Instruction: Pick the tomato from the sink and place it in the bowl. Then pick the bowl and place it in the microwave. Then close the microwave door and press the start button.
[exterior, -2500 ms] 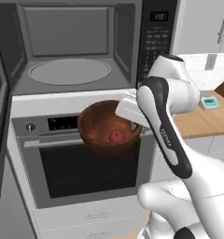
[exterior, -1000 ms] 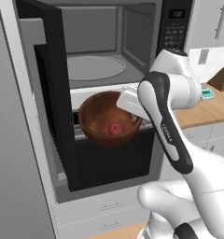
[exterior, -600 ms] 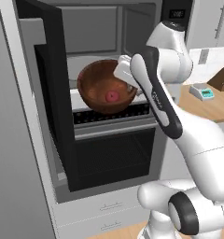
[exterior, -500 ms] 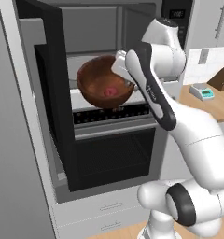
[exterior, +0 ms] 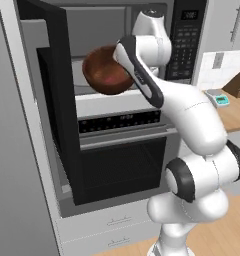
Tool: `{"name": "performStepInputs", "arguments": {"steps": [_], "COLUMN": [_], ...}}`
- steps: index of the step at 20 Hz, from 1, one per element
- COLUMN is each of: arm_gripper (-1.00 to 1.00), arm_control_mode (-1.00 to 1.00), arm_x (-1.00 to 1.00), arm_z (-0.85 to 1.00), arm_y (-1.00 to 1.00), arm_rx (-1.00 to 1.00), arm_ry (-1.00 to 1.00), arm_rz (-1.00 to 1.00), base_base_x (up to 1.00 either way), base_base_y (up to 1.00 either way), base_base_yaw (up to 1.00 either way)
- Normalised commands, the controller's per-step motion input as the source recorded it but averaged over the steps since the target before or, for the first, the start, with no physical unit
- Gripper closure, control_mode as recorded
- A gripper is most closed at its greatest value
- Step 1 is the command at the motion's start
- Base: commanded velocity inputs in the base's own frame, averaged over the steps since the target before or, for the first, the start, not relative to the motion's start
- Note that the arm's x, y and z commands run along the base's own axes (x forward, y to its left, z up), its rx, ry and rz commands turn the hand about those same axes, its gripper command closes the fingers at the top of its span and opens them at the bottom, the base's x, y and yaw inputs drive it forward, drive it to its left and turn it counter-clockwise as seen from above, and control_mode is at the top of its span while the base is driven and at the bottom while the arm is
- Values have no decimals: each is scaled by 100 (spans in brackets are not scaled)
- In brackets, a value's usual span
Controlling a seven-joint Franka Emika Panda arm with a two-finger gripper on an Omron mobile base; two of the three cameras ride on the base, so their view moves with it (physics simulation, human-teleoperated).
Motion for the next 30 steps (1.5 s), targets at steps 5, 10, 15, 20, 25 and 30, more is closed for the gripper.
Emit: {"name": "performStepInputs", "arguments": {"steps": [5,10,15,20,25,30], "arm_gripper": [100,100,-100,-100,-100,-100], "arm_control_mode": [-100,-100,-100,-100,-100,-100], "arm_x": [94,75,36,-42,-100,-100], "arm_z": [0,0,-32,-4,-42,-69], "arm_y": [4,28,44,-1,-18,-33], "arm_rx": [7,0,0,4,9,3], "arm_ry": [1,1,5,0,0,-12], "arm_rz": [-31,-34,-27,-14,-1,7], "base_base_x": [0,0,0,0,0,0], "base_base_y": [0,0,0,0,0,0], "base_base_yaw": [0,0,0,0,0,0]}}
